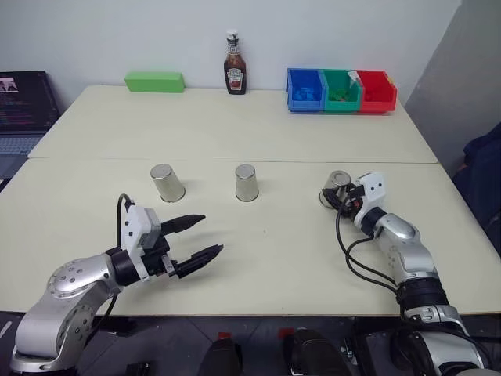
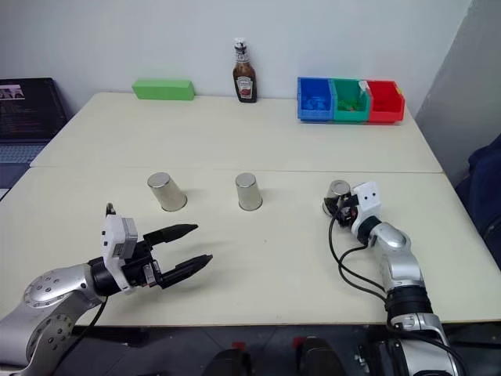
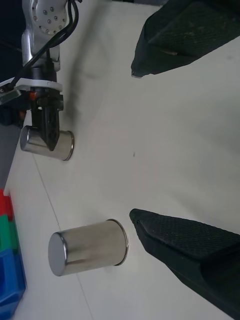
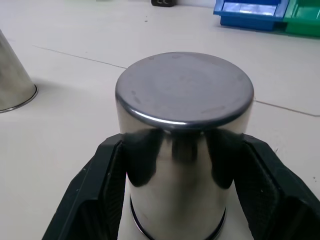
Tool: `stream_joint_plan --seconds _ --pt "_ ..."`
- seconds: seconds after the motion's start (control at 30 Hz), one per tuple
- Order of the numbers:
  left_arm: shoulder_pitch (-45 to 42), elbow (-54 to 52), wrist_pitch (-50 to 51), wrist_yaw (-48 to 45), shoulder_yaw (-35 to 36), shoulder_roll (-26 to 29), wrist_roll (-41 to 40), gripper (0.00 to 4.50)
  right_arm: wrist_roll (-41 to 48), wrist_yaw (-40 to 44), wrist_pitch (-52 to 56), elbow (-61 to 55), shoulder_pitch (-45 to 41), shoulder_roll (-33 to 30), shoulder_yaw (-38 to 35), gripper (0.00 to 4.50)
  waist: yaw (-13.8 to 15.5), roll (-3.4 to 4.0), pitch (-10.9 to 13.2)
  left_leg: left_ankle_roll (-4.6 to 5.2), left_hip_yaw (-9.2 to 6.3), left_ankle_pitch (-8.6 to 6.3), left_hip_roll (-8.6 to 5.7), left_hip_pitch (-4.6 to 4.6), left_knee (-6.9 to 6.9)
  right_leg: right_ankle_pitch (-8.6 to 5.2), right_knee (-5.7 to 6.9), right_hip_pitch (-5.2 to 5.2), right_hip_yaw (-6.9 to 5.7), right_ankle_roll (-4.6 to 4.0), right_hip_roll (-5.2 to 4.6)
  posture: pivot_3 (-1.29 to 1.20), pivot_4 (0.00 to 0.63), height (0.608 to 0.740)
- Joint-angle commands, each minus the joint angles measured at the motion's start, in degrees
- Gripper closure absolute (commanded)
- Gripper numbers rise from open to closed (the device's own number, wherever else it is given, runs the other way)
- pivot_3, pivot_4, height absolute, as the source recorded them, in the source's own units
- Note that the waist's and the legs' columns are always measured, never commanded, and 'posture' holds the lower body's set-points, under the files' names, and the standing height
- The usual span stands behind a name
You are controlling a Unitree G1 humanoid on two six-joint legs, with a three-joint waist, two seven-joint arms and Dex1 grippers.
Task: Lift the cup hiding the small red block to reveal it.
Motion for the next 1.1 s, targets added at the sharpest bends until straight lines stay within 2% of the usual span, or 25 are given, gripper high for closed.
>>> stream_joint_plan --seconds 0.03,0.13,0.3,0.43,0.57,0.7,0.87,0.9,1.1 --pt "0.31 -2.02 -1.10 0.13 0.47 -0.04 -0.13 0.00 0.20 -0.20 0.51 -8.18 -0.05 -2.32 -1.55 1.85 0.01 0.02 0.01 0.00 0.00 0.00 0.00 0.00 0.00 0.00 0.00 0.00 0.00 0.00 0.00 0.00 0.150 0.740" --pt "0.58 -2.07 -1.21 0.19 0.54 -0.05 -0.14 0.00 1.30 -0.54 5.08 -14.71 0.75 -4.33 -2.34 1.85 0.02 0.05 0.03 0.00 -0.01 0.00 0.00 -0.01 0.00 0.00 0.00 0.00 -0.01 0.00 0.00 0.00 0.150 0.740" --pt "0.83 -1.97 -1.53 0.21 0.25 -0.27 -0.03 0.00 5.73 -2.22 18.73 -28.11 3.99 -7.81 -5.48 1.85 0.07 0.05 0.03 0.00 -0.04 0.00 0.01 -0.02 -0.02 -0.01 -0.02 -0.01 -0.03 0.01 0.00 0.00 0.150 0.740" --pt "0.82 -1.86 -1.79 -0.19 -0.36 -0.51 -0.11 0.00 7.06 -3.39 24.29 -33.98 12.39 -10.13 -9.44 1.85 0.54 0.03 0.02 0.00 -0.08 0.00 -0.01 -0.05 -0.03 -0.01 -0.07 0.01 -0.06 0.02 -0.02 0.00 0.150 0.740" --pt "0.59 -1.83 -1.80 -0.34 -0.81 -0.53 -0.24 0.00 7.65 -4.69 26.04 -36.08 16.71 -10.12 -11.67 1.85 0.42 0.05 0.03 0.00 0.00 0.00 -0.04 -0.04 -0.01 -0.16 -0.06 0.01 0.01 0.27 -0.04 0.00 0.150 0.740" --pt "-1.83 -0.33 -1.91 -0.47 -2.68 -0.81 0.39 0.00 8.46 -6.13 22.32 -32.53 18.05 -5.42 -11.93 1.85 -0.21 0.07 0.04 0.00 0.04 0.00 0.02 0.03 0.01 -0.14 0.00 0.05 0.04 0.33 0.04 0.00 0.150 0.740" --pt "-3.37 0.57 -1.82 -0.77 -3.13 -0.55 0.38 0.00 7.23 -6.14 18.88 -29.06 18.21 -2.72 -10.82 1.85 -0.14 0.11 0.06 -0.07 -0.01 0.06 0.07 0.08 -0.01 -0.15 0.04 0.04 0.04 0.32 0.18 0.00 0.150 0.740" --pt "-3.42 0.72 -1.92 -0.96 -3.14 -0.39 0.48 0.00 6.87 -5.96 18.21 -28.43 18.59 -2.34 -10.22 1.50 -0.14 0.11 0.06 -0.07 -0.01 0.06 0.07 0.05 -0.01 -0.15 0.02 0.03 0.05 0.32 0.18 0.00 0.150 0.740" --pt "-3.17 0.40 -1.69 -0.72 -2.68 -0.37 0.29 0.00 5.75 -5.27 15.24 -27.01 20.70 -2.84 -9.17 0.13 0.02 0.11 0.06 -0.07 0.00 0.05 0.02 -0.03 -0.03 -0.15 -0.06 -0.01 0.05 0.31 0.09 0.00 0.150 0.740"
